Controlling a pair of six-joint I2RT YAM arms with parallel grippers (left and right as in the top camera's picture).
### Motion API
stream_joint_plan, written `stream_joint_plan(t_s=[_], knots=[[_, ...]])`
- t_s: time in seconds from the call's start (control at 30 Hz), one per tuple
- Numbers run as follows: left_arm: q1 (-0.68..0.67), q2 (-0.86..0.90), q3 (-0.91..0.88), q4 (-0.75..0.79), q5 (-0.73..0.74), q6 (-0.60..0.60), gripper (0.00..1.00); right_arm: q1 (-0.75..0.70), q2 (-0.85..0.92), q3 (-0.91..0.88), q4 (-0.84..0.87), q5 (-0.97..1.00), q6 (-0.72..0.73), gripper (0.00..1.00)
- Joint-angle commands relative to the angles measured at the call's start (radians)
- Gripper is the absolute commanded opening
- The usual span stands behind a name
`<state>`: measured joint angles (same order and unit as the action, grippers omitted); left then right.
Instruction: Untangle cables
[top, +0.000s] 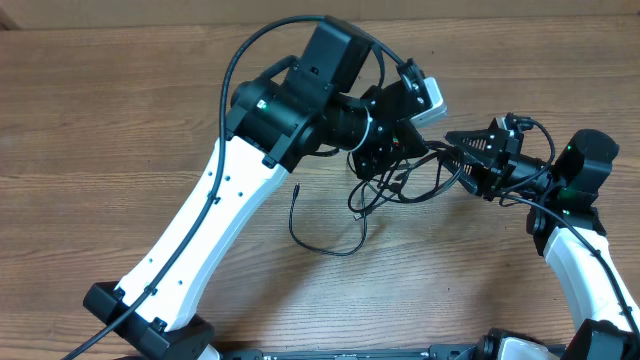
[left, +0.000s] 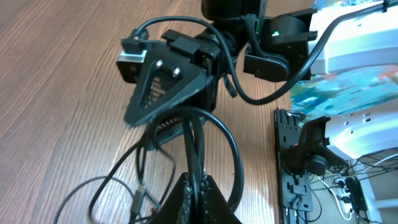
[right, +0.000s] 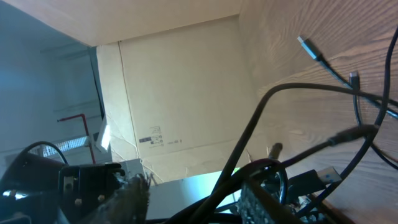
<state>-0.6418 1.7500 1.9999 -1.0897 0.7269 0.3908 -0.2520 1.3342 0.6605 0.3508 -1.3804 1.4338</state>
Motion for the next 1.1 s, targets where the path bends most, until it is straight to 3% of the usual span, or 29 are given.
stream_joint_plan(t_s=[0.0, 0.17, 0.67, 0.87, 1.07], knots=[[-0.006, 0.005, 0.011, 0.013, 0.025, -0.013, 0.04, 0.010, -0.003, 0.007, 0.008, 0.000, 0.002, 0.39], [-0.006, 0.005, 0.011, 0.020, 0.025, -0.013, 0.04, 0.010, -0.003, 0.007, 0.008, -0.001, 0.002, 0.33], [-0.007, 0.013, 0.011, 0.020, -0.032, -0.013, 0.04, 0.010, -0.003, 0.007, 0.008, -0.031, 0.036, 0.34], [-0.024, 0.048, 0.011, 0.020, -0.027, -0.014, 0.04, 0.010, -0.003, 0.007, 0.008, -0.035, 0.036, 0.18], [-0.040, 0.072, 0.011, 0.030, -0.027, -0.014, 0.04, 0.010, -0.003, 0.007, 0.008, -0.035, 0.036, 0.18]])
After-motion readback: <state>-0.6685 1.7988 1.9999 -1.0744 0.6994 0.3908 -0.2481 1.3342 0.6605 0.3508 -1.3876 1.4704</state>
